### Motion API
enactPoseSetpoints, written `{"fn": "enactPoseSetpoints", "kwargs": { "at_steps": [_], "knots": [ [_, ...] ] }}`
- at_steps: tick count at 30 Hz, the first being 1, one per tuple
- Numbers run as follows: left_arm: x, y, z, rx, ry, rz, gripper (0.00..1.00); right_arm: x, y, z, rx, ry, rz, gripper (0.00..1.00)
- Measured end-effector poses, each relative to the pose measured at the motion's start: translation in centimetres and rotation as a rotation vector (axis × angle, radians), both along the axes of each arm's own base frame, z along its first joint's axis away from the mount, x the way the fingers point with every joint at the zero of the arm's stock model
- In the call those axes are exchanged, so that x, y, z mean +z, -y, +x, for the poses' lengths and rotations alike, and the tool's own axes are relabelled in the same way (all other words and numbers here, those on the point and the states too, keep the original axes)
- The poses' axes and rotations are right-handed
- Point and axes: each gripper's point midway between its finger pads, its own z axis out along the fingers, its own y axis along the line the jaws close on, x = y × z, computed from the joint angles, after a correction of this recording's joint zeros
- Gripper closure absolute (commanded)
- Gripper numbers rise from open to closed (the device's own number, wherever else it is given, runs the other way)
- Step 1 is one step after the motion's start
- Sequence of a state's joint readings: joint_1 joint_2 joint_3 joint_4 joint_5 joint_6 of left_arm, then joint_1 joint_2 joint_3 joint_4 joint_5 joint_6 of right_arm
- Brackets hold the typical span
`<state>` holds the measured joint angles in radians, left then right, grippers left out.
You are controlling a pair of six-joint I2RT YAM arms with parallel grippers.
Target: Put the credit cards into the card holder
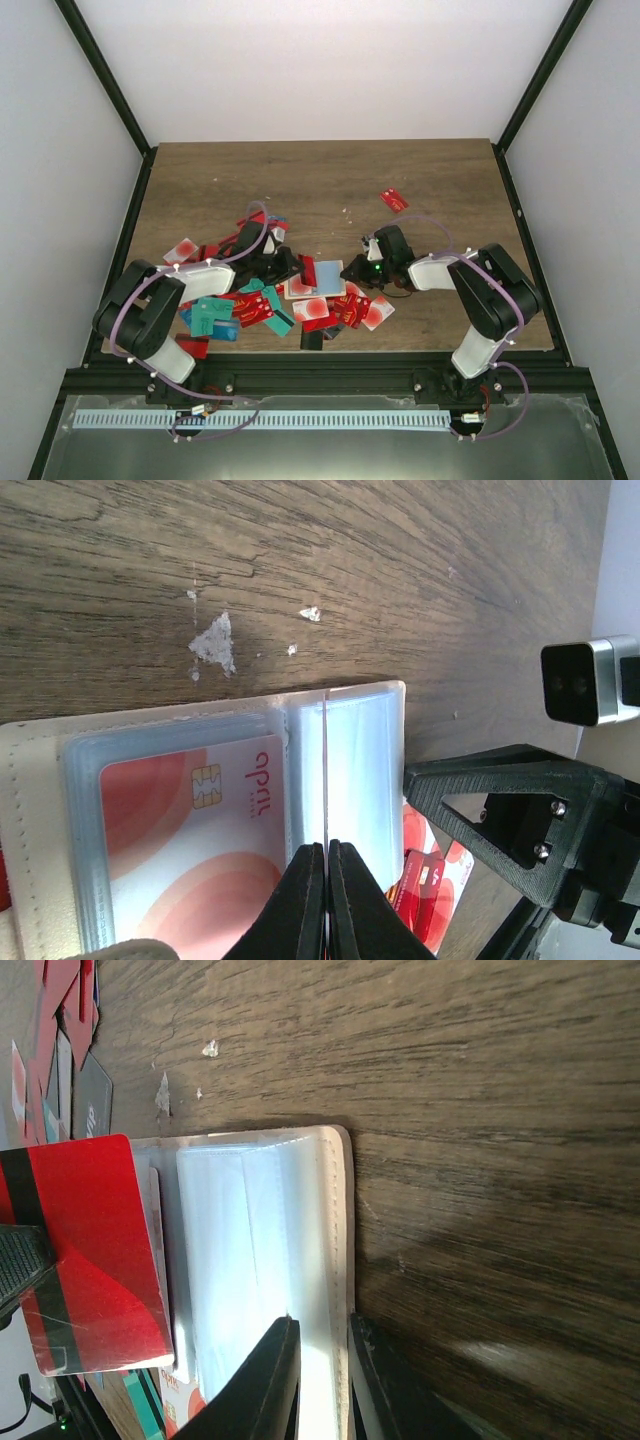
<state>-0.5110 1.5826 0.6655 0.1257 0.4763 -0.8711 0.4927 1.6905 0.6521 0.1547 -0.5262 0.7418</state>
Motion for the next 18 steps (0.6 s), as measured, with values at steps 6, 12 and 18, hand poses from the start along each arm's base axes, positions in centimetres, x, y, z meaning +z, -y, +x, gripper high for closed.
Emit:
{"fn": "enactPoseSetpoints", "kwargs": {
  "at_steps": [6,12,18],
  "knots": [
    [-0.1,0.1,0.0,0.005,-0.008,-0.006,0.96,0.0,0.0,0.0,-0.001,0.000,0.000,0.83],
    [-1.1,0.3,0.0,0.002,-0.033,-0.008,0.96,0.0,0.0,0.0,-0.001,-0.001,0.000,0.84],
    [-1.5,0.5,0.1,-0.002,-0.040,-0.014,0.96,0.0,0.0,0.0,-0.001,-0.001,0.000,0.84]
  ]
}}
